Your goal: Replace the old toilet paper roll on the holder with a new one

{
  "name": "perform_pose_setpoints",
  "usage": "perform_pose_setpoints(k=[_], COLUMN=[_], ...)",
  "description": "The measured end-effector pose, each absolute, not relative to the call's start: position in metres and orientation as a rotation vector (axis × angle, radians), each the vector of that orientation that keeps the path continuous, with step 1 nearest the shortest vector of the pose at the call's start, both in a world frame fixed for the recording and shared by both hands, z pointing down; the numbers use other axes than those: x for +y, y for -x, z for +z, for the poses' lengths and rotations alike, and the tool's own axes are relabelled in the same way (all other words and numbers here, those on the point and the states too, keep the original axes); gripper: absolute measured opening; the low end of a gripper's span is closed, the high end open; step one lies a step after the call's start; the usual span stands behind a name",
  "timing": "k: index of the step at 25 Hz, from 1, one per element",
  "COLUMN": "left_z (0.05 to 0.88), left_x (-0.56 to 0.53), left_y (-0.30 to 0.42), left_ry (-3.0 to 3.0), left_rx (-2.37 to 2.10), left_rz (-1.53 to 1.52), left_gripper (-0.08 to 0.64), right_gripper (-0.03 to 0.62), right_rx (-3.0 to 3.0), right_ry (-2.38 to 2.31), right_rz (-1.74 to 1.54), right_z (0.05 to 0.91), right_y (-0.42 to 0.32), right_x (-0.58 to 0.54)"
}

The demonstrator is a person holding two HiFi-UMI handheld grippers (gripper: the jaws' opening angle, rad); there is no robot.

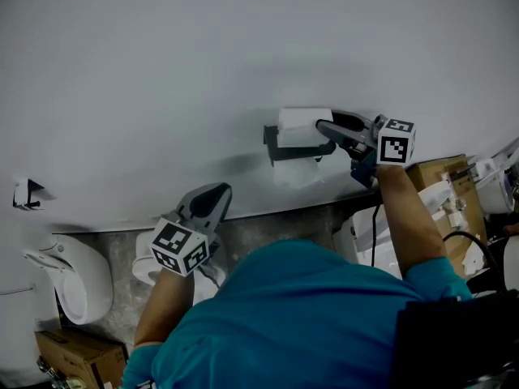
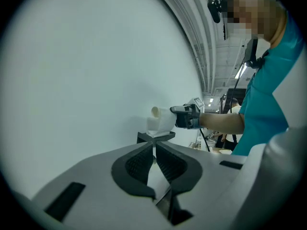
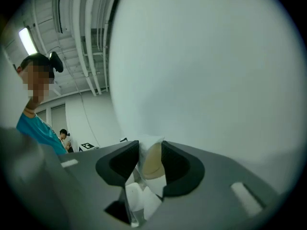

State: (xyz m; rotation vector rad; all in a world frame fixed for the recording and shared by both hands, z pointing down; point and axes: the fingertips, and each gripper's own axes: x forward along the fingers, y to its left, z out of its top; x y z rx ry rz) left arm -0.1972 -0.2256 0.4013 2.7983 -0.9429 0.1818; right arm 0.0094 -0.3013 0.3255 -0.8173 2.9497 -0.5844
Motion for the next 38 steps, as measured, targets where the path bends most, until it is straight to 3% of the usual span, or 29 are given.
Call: perform_pose_setpoints(k=[13, 19, 24, 35, 38], left_z=[0.411, 0.413, 0.414, 0.401, 0.397], left_x=[-0.225, -0.225, -0.228, -0.240, -0.241], left_y=[0.204, 0.201, 0.202, 0.209, 0.205], left_ry=[-2.761, -2.763, -2.763, -2.761, -2.760], left_rx=[-0.925, -0.889, -0.870, -0.913, -0.919], left_rz=[0.184, 0.193, 0.192, 0.094, 0.051], left_gripper=[0.026, 0.026, 0.026, 0.026, 0.026], right_gripper=[0.167, 0.283, 0.316, 0.313, 0.232], right_rx=[2.988, 3.026, 2.908, 2.759, 2.767], right_ry=[1.057, 1.291, 1.344, 1.304, 1.230], right_rz=[-1.044, -1.063, -1.060, -0.574, -0.431], right_z=[0.394, 0.406, 0.390, 0.311, 0.306], right_y=[-0.011, -0.022, -0.038, -0.073, -0.075], right_x=[-0.330, -0.334, -0.333, -0.278, -0.254])
